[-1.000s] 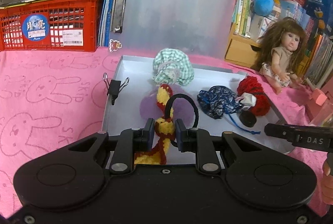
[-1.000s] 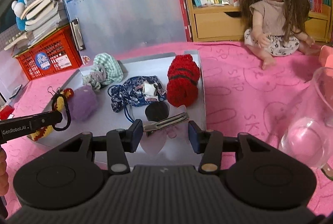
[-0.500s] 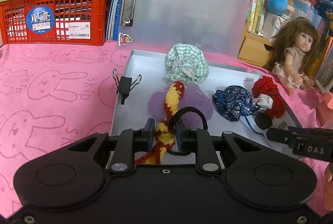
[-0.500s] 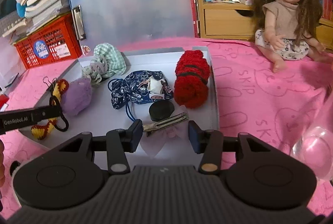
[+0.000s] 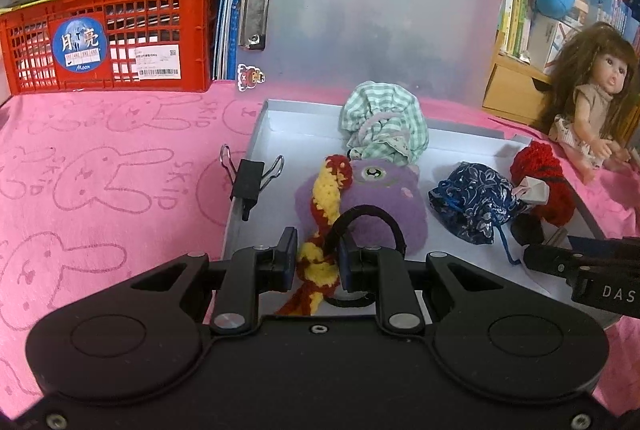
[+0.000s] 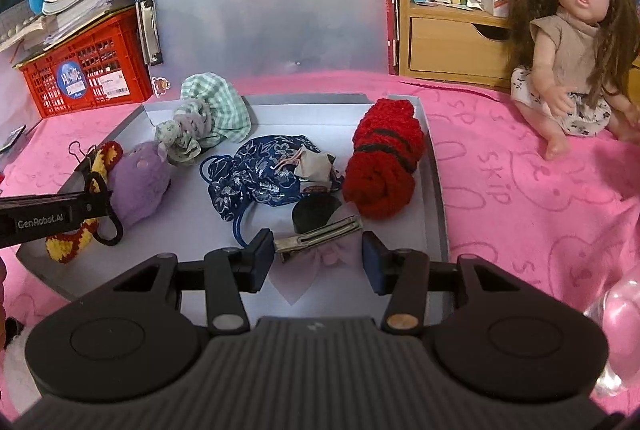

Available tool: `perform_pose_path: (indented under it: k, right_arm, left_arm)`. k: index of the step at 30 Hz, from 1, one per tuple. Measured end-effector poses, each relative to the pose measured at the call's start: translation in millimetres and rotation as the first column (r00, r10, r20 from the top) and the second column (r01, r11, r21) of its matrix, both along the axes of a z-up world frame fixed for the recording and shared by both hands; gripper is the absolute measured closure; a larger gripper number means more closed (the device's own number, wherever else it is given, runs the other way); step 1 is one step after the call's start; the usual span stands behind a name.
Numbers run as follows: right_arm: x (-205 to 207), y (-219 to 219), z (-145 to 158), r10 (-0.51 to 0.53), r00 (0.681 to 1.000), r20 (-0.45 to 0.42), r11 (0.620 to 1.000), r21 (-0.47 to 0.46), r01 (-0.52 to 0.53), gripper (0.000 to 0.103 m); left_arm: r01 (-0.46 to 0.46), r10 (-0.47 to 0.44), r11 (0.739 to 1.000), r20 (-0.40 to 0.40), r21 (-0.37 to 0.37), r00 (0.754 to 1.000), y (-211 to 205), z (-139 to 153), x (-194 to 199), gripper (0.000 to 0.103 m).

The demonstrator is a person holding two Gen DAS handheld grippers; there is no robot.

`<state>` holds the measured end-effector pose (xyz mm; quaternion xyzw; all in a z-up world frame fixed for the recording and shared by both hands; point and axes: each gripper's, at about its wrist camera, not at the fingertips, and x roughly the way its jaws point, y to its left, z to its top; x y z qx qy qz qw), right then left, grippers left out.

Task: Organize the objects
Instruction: 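Lower the yellow-red strap and metal hair clip into the tray with both tools, then open both tools to release the strap and hair clip in the tray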

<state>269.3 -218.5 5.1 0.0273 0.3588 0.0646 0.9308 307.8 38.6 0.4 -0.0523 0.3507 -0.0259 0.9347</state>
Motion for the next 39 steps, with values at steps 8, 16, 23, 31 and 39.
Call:
perform_pose_path:
  k: [8,16,23,31,39]
  right_arm:
    - [-2.0,0.3,0.0,-0.006,1.000,0.004,1.000,0.003,0.006,0.043]
    - [-9.6,-0.6,-0.5,-0.006,1.000,0.026,1.000,-0.013,0.006,0.022]
    - [-16.9,-0.6,4.0,-0.007,0.999,0.044,1.000,0.001,0.007,0.016]
    - [-29.2,-5.0,9.7,-0.010,0.997,0.075,1.000,0.007,0.010,0.002]
    - [-45.1,-3.8,17.1,0.006,0.994,0.105,1.000,0.001,-0.006,0.000]
  left_arm:
    - [0.004,-0.004,1.000,0.004,0.010,1.000,-1.3,0.2,-1.2,0.083]
    - [0.004,-0.005,1.000,0.015,0.026,1.000,-0.6,2.5,-5.1,0.067]
    - [0.004,-0.005,1.000,0.041,0.029,0.999,-0.9,10.4,-14.0,0.051]
    - [0.019,-0.019,1.000,0.064,-0.009,0.998,3.5,21.3,-26.7,0.025]
    - [0.040,-0.040,0.999,0.111,0.002,0.993,1.8,38.7,-47.5,0.017]
